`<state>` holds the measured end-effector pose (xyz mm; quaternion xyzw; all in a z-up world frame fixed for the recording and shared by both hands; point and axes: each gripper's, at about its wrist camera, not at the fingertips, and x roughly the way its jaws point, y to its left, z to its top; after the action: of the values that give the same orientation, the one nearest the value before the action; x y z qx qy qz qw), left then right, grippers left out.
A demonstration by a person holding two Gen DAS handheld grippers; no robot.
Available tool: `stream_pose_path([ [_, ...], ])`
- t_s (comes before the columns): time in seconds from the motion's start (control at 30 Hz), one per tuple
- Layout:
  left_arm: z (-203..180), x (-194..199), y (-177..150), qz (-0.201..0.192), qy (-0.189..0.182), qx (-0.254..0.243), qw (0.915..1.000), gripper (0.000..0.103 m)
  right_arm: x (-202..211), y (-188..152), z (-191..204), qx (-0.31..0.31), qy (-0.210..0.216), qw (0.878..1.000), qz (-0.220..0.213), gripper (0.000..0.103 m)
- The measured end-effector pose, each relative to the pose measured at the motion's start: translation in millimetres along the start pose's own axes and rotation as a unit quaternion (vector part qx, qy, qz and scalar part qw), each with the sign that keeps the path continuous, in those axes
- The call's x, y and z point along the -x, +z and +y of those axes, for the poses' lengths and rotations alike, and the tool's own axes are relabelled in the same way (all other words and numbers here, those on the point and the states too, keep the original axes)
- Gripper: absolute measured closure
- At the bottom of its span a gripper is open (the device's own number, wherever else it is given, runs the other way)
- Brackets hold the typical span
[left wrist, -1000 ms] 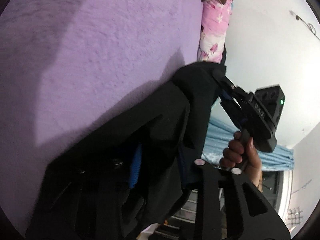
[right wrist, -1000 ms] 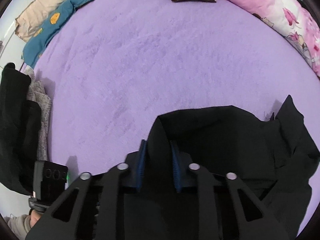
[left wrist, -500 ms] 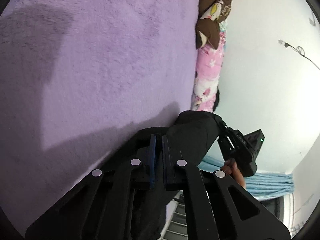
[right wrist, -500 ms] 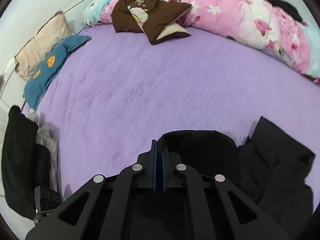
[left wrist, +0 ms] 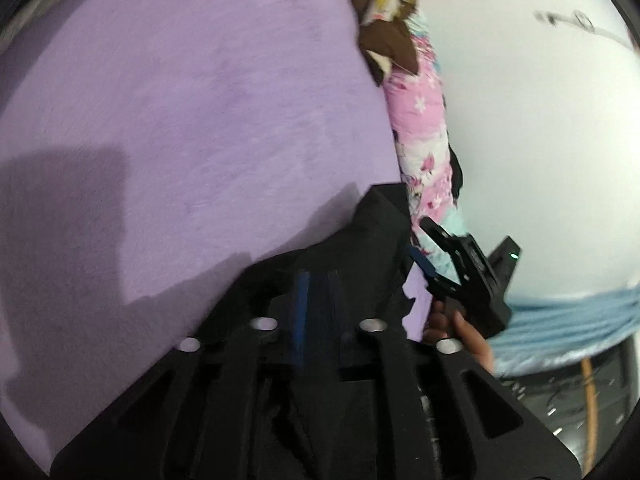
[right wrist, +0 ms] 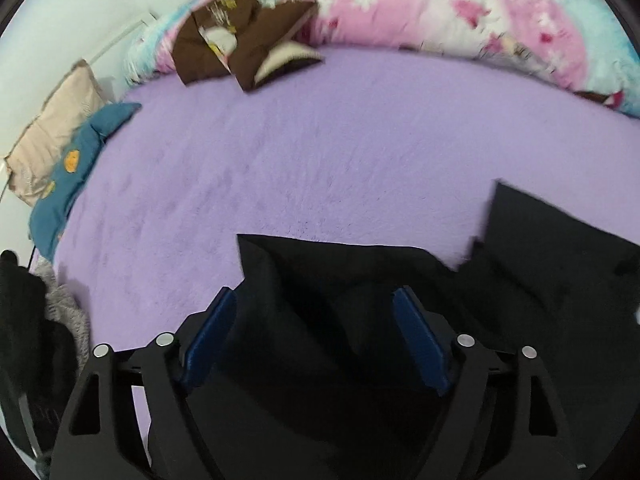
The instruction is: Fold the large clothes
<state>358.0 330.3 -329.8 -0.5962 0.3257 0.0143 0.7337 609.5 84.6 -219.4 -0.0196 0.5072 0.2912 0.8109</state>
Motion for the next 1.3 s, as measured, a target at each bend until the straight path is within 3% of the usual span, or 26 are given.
stream_pose_path([
  [0.03,-7.6,3.2,-3.8,-0.006,0.015,-0.019,0.9997,0.017,14.4,-8.5,-2.4,0.008,-0.003,1.0,-0.007,0.019],
  [0.07,-14.9,7.1,-7.6,-0.019,0.024,-0.037,0.9989,0.01,27.3,-18.3,-5.2,0.015,-0.007,1.0,-0.01,0.016],
  [0.17,-41.0,10.6,-18.4,-0.031,0.037,-0.1,0.9938,0.011,64.6,-51.4,-15.1,0.027,-0.015,0.999,-0.024,0.012],
  [0.43,-48.1,10.3,-36.0,-0.026,0.052,-0.101,0.9932,0.008,134.7,-130.3,-48.6,0.011,-0.038,0.998,-0.045,0.012],
  [0.9,-98.4,4.0,-69.5,-0.025,0.059,-0.183,0.981,0.008,218.0,-198.8,-66.5,-0.005,-0.075,0.993,-0.095,0.012],
  [1.3,-128.6,-22.0,-113.5,-0.014,0.087,-0.25,0.9643,0.008,289.9,-264.1,-125.3,-0.112,-0.088,0.976,-0.165,0.012],
])
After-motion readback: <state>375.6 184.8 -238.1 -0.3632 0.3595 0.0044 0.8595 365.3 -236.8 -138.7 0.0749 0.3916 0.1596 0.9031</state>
